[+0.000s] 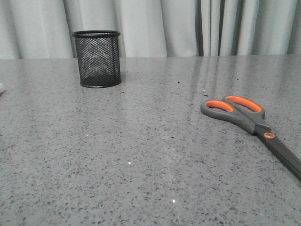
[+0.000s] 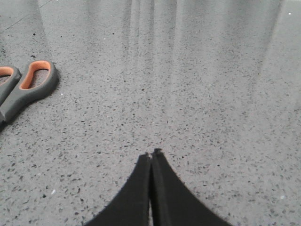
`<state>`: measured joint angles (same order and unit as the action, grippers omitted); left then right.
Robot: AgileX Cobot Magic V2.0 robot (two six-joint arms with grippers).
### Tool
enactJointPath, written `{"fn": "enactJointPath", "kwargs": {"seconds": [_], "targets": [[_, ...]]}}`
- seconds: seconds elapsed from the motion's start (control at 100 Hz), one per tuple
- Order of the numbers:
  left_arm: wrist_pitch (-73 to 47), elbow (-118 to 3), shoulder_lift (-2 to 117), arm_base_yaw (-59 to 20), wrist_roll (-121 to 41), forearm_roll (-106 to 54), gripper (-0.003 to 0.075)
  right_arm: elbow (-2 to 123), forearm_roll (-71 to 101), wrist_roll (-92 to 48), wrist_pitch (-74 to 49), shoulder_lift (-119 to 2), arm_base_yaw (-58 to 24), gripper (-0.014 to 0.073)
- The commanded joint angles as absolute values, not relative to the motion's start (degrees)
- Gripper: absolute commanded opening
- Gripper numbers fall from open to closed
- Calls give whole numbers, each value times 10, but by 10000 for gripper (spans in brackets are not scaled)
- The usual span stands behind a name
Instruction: Put pen and scissors into bin
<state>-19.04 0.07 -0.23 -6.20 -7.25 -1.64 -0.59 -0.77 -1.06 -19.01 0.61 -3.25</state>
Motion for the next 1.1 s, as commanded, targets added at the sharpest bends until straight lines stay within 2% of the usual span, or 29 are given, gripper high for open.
{"fn": "enactJointPath", "kwargs": {"seconds": [0.0, 0.63, 0.73, 0.81, 0.93, 1.09], "targets": [[-159, 25, -20, -60, -67, -22, -19, -14, -6, -16, -170, 17, -29, -76], [-159, 25, -20, -60, -67, -22, -19, -14, -6, -16, -170, 17, -29, -76], [-153, 25, -20, -60, -72, 14, -19, -14, -81, -16, -132, 17, -29, -76], [-134, 25, -20, -60, -72, 36, -19, -14, -71, -9, -55, 17, -29, -76], [-49, 25, -20, -60, -72, -55, -19, -14, 66, 18, 57, 17, -29, -76], [69, 25, -20, -60, -72, -226, -19, -14, 166, 18, 59, 17, -29, -76]]}}
